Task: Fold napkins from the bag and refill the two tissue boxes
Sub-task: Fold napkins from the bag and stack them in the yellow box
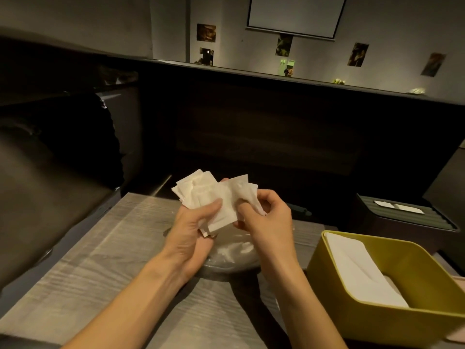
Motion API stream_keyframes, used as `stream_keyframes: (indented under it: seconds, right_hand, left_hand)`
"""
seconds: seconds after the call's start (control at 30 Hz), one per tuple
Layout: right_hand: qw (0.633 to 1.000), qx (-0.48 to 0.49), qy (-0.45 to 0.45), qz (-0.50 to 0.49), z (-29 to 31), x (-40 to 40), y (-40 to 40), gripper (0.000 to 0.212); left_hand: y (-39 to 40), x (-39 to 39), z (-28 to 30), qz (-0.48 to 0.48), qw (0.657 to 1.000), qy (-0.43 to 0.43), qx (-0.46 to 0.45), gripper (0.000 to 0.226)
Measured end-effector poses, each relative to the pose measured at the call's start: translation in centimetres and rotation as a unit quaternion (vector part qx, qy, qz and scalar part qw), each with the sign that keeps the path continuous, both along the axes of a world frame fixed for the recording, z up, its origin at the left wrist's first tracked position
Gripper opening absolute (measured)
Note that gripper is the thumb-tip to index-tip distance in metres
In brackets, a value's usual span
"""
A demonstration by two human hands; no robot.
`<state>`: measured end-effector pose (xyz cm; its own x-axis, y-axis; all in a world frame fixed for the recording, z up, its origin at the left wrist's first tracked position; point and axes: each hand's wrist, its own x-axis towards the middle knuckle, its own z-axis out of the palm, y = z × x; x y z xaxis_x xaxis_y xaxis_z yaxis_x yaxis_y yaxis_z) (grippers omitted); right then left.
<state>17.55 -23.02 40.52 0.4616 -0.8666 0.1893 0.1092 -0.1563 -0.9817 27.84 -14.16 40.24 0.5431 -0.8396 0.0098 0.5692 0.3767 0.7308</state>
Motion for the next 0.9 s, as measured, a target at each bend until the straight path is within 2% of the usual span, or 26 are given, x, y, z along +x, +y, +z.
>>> stream_keyframes:
  seconds: [0.1,0.17,0.27,0.43,0.5,0.6,0.7,0.9]
  right_hand:
    - [0.997,0.003,0.078,0.014,-0.1,-0.1,-0.1,0.033]
    - [0.994,0.055,0.078,0.058,0.1,-0.2,-0.1,0.027]
    - [0.997,0.058,0.006,0.053,0.4,-0.5,-0.3,0.016]
    - [0.982,0.062,-0.175,0.03,1.5,-0.9,-0.5,0.033]
    - [0.979,0.041,-0.2,0.028,1.8,-1.1,-0.5,0.038]
    - [0.987,-0.028,-0.16,0.02,1.7,-1.1,-0.2,0.034]
    - [0.99,-0.078,-0.102,0.058,1.4,-0.7,0.4,0.042]
    - [0.981,-0.183,0.024,0.061,0.5,-0.1,1.0,0.055]
  left_hand:
    - [0.0,0.0,0.0,0.009,1.0,0.0,-0.004,0.046]
    - [0.1,0.1,0.1,0.017,1.0,-0.005,-0.007,0.046]
    - [0.2,0.2,0.2,0.001,1.0,0.002,0.002,0.037]
    - [0.4,0.9,0.6,0.007,0.999,0.035,0.006,0.04]
    - [0.3,1.0,0.4,0.013,0.999,0.021,0.028,0.044]
    - [0.2,1.0,0.1,-0.015,0.998,0.004,0.057,0.06]
    - [0.4,0.5,0.2,-0.031,0.997,-0.035,0.065,0.061]
    - [0.7,-0.4,0.5,-0.067,0.991,-0.089,0.068,0.057]
